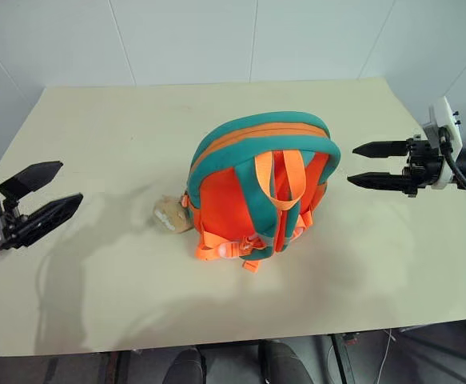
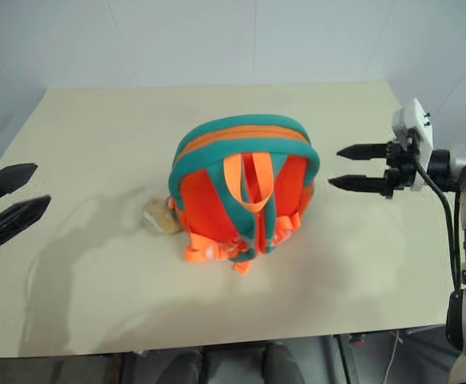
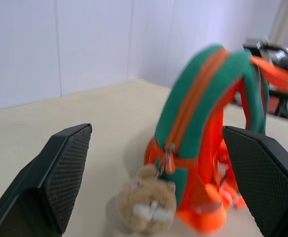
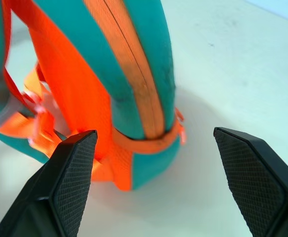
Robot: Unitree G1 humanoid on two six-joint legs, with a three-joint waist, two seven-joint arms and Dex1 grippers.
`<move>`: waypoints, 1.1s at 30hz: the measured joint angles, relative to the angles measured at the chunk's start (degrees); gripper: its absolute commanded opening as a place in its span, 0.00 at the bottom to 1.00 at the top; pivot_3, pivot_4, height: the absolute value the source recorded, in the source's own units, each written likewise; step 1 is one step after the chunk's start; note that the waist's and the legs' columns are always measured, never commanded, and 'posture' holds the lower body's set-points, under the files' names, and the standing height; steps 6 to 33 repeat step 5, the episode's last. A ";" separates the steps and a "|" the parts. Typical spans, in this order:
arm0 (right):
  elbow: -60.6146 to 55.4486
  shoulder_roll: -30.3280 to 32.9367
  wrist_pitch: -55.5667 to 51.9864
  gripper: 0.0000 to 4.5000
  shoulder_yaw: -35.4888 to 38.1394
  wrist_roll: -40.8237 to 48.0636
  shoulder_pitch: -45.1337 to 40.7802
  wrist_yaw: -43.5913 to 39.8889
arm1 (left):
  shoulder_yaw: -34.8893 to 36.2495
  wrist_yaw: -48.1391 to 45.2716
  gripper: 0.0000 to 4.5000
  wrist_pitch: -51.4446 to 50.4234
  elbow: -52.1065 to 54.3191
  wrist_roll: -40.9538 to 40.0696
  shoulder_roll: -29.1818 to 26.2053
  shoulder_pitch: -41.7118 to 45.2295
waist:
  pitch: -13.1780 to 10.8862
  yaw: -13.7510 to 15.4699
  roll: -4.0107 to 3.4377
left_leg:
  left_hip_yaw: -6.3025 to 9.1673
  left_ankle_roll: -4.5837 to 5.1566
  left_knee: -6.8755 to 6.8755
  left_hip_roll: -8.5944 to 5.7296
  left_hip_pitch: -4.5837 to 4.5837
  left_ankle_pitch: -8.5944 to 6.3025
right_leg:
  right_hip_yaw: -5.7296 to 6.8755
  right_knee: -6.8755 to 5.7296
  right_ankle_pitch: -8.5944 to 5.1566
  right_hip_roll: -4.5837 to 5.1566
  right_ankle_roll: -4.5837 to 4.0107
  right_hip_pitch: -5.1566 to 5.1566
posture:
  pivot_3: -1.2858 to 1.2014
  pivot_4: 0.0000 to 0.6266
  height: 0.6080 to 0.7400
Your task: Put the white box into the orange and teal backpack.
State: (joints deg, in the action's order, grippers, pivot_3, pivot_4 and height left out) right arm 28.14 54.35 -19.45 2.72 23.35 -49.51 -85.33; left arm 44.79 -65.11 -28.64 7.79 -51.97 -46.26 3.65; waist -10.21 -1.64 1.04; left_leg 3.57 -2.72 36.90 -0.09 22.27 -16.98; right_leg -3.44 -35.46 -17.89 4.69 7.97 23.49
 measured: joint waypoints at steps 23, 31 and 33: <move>4.18 -0.01 2.98 1.00 1.20 -0.24 -1.45 -0.47 | -0.41 -6.54 1.00 5.73 -4.93 2.82 -2.36 0.26 | -0.01 0.01 -0.01 | 0.00 0.13 0.09 0.01 -0.01 -0.07 | 0.01 -0.06 0.00 0.02 0.00 -0.01 | 0.52 0.24 1.00; 4.18 -0.01 2.98 1.00 1.20 -0.24 -1.45 -0.47 | -0.41 -6.54 1.00 5.73 -4.93 2.82 -2.36 0.26 | -0.01 0.01 -0.01 | 0.00 0.13 0.09 0.01 -0.01 -0.07 | 0.01 -0.06 0.00 0.02 0.00 -0.01 | 0.52 0.24 1.00; 4.18 -0.01 2.98 1.00 1.20 -0.24 -1.45 -0.47 | -0.41 -6.54 1.00 5.73 -4.93 2.82 -2.36 0.26 | -0.01 0.01 -0.01 | 0.00 0.13 0.09 0.01 -0.01 -0.07 | 0.01 -0.06 0.00 0.02 0.00 -0.01 | 0.52 0.24 1.00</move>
